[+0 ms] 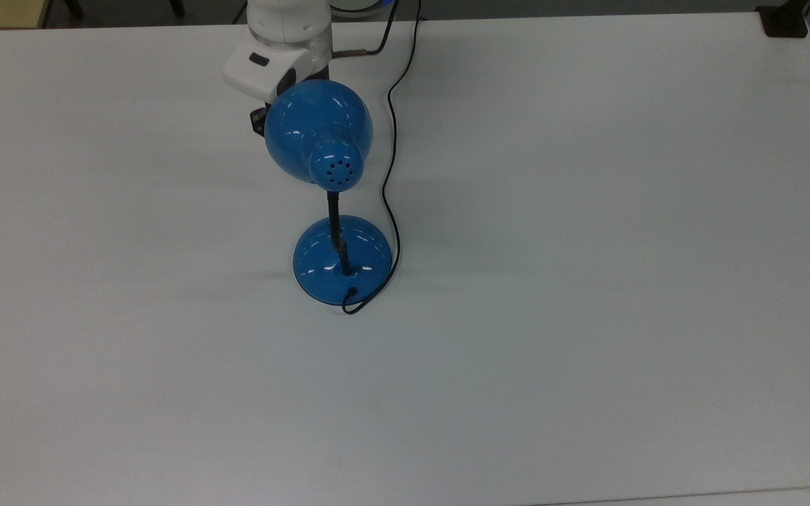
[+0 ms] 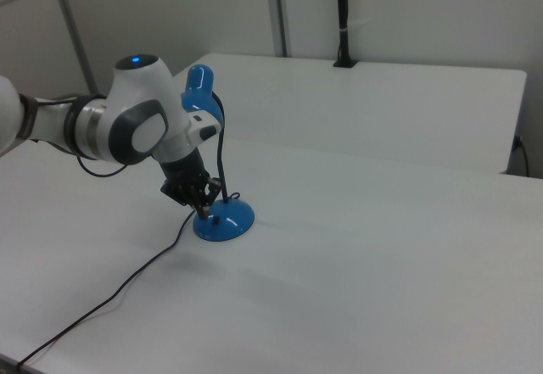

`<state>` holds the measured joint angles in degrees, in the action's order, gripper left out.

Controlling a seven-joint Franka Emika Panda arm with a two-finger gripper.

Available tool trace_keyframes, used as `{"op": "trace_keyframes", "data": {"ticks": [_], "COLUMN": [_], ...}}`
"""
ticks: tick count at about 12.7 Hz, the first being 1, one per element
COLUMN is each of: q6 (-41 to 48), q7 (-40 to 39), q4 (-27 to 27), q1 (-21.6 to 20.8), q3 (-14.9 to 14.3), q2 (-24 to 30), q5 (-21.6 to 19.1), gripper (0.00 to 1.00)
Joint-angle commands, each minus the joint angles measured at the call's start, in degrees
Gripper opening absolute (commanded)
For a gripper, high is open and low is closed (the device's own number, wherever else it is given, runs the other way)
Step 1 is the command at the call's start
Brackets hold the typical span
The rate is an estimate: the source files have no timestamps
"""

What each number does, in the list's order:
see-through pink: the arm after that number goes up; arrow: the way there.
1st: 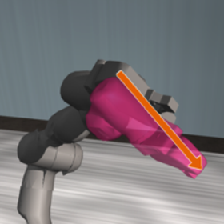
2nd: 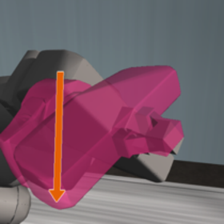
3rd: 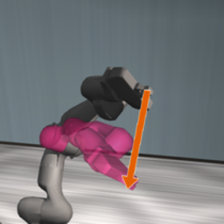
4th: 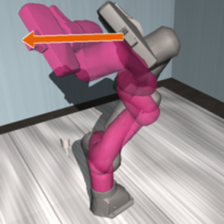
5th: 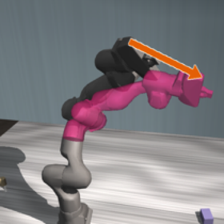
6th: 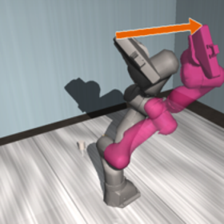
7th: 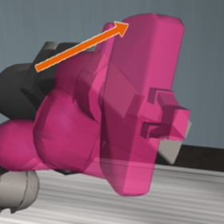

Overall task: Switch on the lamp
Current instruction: 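Lower the gripper past the shade toward the lamp base switch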

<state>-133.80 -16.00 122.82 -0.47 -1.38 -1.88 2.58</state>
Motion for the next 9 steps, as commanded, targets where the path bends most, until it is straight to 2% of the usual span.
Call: {"op": "trace_keyframes", "data": {"ticks": [1, 5, 9], "q6": [-10.31, -20.78, -24.75], "q7": [6.31, 10.45, 11.16], "q4": [1.27, 1.54, 1.36], "q1": [-1.63, -2.52, -2.52], "q3": [-0.11, -0.11, -0.11], "q2": [-4.0, -8.49, -10.51], "q5": [-1.08, -1.08, -1.17], "gripper": [0.0, 0.0, 0.0]}}
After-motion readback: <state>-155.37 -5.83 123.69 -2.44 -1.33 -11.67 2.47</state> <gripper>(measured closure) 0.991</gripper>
